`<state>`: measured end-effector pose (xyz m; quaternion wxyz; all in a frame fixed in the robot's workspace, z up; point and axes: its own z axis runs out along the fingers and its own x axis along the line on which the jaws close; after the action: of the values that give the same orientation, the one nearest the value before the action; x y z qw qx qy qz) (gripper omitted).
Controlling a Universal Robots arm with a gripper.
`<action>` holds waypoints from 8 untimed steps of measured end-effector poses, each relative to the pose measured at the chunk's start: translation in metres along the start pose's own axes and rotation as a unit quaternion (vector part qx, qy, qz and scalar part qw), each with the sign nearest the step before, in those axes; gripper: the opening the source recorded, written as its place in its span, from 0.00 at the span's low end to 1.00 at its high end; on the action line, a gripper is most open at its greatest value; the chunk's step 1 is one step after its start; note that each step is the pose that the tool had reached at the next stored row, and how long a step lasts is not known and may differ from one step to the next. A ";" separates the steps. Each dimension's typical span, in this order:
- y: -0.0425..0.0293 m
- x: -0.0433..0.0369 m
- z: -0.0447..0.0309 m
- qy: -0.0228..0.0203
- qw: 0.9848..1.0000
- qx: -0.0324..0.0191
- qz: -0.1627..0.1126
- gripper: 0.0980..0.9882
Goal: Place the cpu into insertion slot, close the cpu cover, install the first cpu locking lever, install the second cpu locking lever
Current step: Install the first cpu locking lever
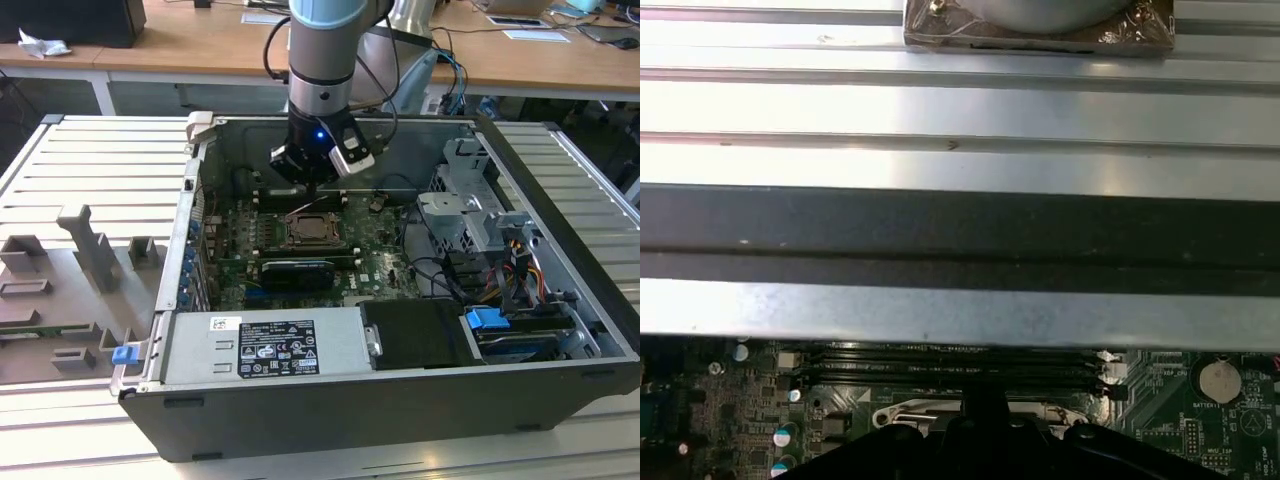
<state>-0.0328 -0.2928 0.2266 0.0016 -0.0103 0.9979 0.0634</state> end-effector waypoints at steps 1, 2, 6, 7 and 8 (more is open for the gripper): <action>0.0008 -0.0003 0.0009 0.000 1.000 0.004 0.000 0.01; 0.0014 -0.0006 0.0015 0.000 1.000 0.007 0.000 0.01; 0.0019 -0.0038 0.0040 0.000 1.000 0.008 0.000 0.01; 0.0018 -0.0045 0.0042 0.000 1.000 0.008 0.000 0.01; 0.0017 -0.0053 0.0045 0.000 1.000 0.007 0.000 0.01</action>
<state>-0.0275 -0.2904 0.2223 0.0015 -0.0104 0.9984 0.0562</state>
